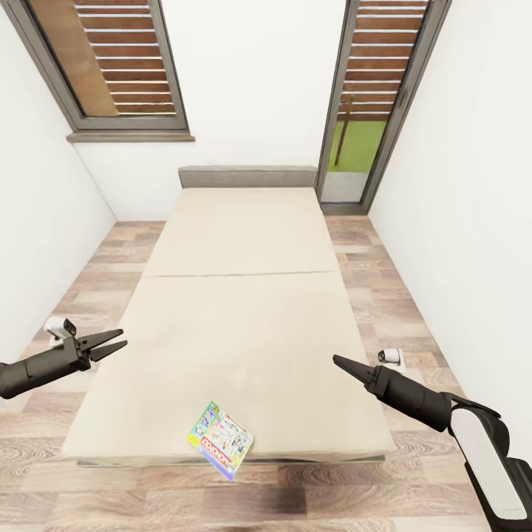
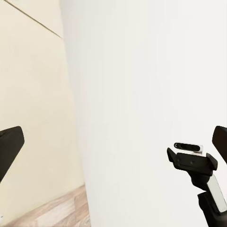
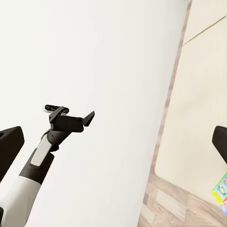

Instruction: Put all the toys in the child's room - the three board games (two on the bed and one on the table), the two jigsaw puzzles on the table, and the tennis ball on the table - inside the toy box on the table in the child's room.

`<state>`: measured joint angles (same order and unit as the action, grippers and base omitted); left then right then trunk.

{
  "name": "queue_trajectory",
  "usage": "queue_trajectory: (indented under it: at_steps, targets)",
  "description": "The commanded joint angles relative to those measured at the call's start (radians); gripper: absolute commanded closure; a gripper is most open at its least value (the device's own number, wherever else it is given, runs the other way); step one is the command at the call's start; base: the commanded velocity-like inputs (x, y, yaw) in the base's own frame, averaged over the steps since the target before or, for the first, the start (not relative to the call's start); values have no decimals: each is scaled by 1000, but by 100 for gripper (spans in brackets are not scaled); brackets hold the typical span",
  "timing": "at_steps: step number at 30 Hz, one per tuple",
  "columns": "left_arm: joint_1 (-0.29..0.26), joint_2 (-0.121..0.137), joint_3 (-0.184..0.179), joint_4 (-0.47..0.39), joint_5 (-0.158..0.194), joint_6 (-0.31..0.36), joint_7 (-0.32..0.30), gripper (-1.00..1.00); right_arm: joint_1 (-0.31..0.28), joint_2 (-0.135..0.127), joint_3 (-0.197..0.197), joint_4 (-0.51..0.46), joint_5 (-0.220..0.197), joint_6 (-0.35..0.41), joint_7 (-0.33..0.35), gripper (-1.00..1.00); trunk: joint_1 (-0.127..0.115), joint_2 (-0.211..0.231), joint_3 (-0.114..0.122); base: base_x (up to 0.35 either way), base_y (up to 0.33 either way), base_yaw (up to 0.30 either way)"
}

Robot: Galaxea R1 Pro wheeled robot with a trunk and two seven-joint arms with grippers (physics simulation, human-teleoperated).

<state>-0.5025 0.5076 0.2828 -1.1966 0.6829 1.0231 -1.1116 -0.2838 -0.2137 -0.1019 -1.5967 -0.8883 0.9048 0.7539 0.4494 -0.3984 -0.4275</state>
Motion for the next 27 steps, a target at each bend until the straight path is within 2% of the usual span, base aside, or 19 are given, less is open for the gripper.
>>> queue_trajectory:
  at_steps: [1, 27]
  targets:
    - [-1, 0, 0, 0, 0, 5, -3, -100, -1, 0, -1, 0, 0, 5, 2, -100, 1, -2, 0, 0, 0, 0]
    - [-1, -1, -7, -3, 0, 5, -3, -100, -1, 13, 0, 0, 1, 6, -12, -100, 1, -2, 43, 0, 0, 0]
